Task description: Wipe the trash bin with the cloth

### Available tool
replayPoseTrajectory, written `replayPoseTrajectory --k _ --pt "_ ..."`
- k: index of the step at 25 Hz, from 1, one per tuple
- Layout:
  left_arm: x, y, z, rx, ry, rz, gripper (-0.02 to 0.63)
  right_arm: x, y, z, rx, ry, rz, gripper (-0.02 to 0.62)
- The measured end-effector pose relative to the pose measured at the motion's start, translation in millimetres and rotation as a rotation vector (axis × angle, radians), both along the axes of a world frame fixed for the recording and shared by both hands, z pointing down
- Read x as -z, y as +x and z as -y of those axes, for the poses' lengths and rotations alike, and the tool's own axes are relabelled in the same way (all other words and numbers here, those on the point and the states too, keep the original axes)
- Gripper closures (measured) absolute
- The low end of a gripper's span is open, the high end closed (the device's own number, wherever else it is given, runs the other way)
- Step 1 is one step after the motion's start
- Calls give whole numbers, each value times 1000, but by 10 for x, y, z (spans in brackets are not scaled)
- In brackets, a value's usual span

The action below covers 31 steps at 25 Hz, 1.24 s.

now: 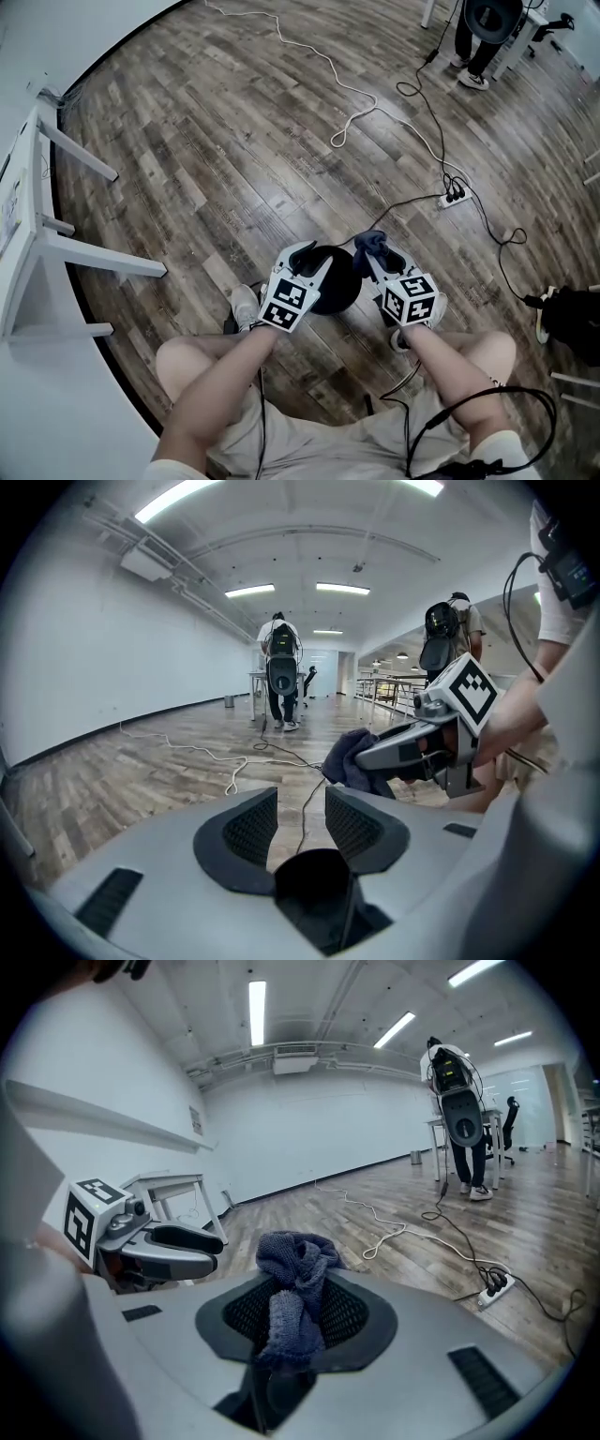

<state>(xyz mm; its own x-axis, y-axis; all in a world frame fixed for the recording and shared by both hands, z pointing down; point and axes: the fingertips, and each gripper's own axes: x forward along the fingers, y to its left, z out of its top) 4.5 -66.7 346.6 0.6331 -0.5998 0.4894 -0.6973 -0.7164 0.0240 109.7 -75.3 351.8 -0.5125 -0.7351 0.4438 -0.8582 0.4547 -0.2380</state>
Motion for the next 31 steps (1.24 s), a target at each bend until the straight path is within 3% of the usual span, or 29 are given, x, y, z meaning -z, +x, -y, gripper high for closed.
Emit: replayPoseTrajectory --k 10,31 --pt "-136 143 -74 -29 -20 34 436 64 45 -10 -11 -8 36 492" --pt "18 172 9 -2 -52 -60 435 164 -108 69 -17 -17 79 492"
